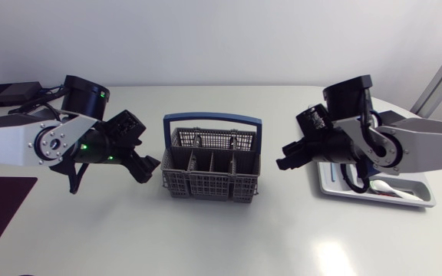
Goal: Unload the cutlery basket into the drawer organizer.
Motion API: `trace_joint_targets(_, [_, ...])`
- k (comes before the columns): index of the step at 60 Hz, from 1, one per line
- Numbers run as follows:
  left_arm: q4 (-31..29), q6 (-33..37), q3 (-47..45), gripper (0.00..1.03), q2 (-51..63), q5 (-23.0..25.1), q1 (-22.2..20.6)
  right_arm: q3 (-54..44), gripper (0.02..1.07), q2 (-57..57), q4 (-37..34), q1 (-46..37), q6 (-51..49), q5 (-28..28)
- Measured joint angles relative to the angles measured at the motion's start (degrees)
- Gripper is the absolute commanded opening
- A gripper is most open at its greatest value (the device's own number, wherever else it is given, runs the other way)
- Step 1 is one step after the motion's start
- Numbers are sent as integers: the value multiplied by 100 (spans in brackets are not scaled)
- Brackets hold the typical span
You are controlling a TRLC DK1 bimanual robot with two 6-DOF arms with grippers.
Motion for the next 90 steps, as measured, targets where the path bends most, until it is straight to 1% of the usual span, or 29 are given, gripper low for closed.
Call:
trace_joint_targets(5, [122,11,2,94,173,0,-33,66,57,275,-31,164,103,4])
trace_joint_targets(18, [151,87,-22,94,286,2,-179,262,57,702,-44,634,247,120])
trace_joint_targets(31, [166,192,-179,94,278,22,-170,564,57,964,-66,782,275,326])
trace_joint_targets(44, [164,238,-247,94,192,22,-33,743,57,1180,-61,896,341,409])
trace_joint_targets(59, [227,302,-251,94,186,22,-31,752,58,1207,-63,892,361,435])
trace_joint_targets(62, [249,302,-251,95,186,22,-31,752,61,1187,-66,887,361,450])
trace_joint_targets(69, [271,302,-251,95,186,24,-33,732,62,1071,-70,892,361,457])
trace_joint_targets(78, [317,302,-251,95,184,26,-31,717,62,953,-68,938,378,625])
trace_joint_targets(79, [317,302,-251,95,184,26,-31,704,62,946,-66,938,380,632])
trace_joint_targets(82, [317,302,-251,95,155,35,0,643,70,901,-68,935,380,706])
trace_joint_targets(85, [315,302,-251,95,92,46,50,568,75,833,-68,929,380,802])
trace_joint_targets(86, [321,302,-251,96,55,48,72,544,79,809,-68,920,380,822])
trace_joint_targets(90, [345,299,-258,97,-173,48,188,396,84,560,-72,863,378,887])
